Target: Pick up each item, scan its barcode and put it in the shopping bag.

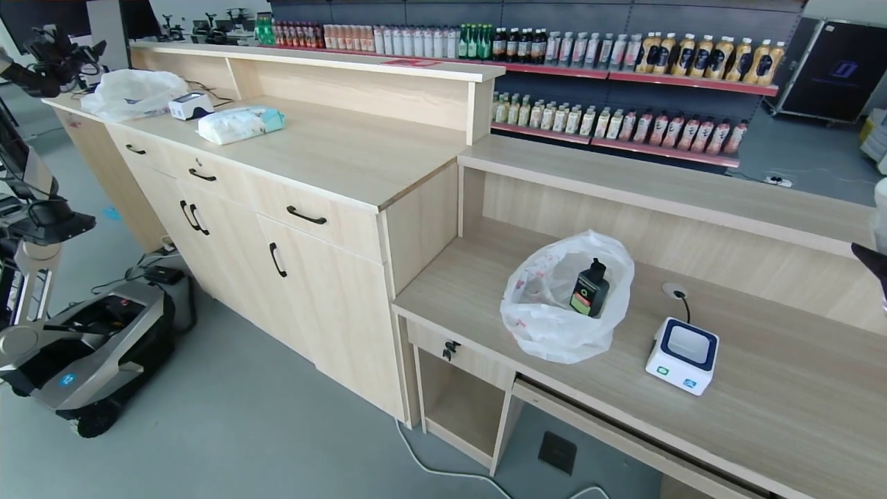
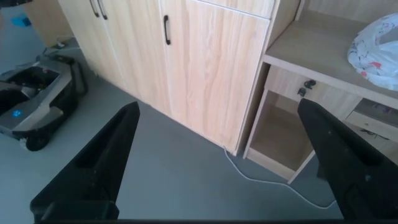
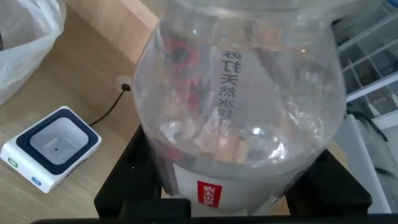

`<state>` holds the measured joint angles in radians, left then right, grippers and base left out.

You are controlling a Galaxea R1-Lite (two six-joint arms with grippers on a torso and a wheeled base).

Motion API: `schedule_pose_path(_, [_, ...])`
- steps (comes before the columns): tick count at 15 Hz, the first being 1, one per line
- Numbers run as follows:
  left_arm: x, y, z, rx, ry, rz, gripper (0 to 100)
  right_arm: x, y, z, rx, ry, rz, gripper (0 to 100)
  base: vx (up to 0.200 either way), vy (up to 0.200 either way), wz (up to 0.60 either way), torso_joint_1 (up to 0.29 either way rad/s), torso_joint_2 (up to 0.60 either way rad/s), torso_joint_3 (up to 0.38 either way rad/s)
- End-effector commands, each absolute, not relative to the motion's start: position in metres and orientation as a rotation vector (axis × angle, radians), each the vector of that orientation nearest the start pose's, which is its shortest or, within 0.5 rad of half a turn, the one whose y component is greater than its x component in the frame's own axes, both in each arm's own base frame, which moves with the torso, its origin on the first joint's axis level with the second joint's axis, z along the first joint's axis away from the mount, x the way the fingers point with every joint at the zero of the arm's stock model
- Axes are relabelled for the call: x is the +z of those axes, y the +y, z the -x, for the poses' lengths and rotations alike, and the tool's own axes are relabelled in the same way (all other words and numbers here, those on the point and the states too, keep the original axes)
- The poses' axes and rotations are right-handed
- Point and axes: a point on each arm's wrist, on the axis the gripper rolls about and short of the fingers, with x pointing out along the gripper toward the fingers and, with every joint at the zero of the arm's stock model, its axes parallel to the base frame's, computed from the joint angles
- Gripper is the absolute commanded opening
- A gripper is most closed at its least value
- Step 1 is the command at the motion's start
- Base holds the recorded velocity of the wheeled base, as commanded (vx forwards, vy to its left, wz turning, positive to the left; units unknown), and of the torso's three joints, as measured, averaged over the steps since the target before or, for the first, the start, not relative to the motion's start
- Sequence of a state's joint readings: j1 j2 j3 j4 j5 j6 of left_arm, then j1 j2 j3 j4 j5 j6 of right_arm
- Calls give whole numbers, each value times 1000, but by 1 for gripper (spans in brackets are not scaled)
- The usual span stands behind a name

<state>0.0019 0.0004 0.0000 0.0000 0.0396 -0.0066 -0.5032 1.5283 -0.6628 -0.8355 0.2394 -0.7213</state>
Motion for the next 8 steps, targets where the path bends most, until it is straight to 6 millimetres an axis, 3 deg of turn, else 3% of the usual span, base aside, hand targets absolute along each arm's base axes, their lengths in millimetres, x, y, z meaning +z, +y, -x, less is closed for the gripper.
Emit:
schedule_pose_path(1, [75,1,23,41,0,8,100,204,-121,-231,-201,129,714,0,0,0,0,0,0,0])
schedule_pose_path(4, [75,1,23,43,0,6,100,199,-130,-242,-199,85,804,0,0,0,0,0,0,0])
schedule_pose_path(8, [75,1,23,43,0,6,100,173,-139,-255,-74,62,847,0,0,0,0,0,0,0])
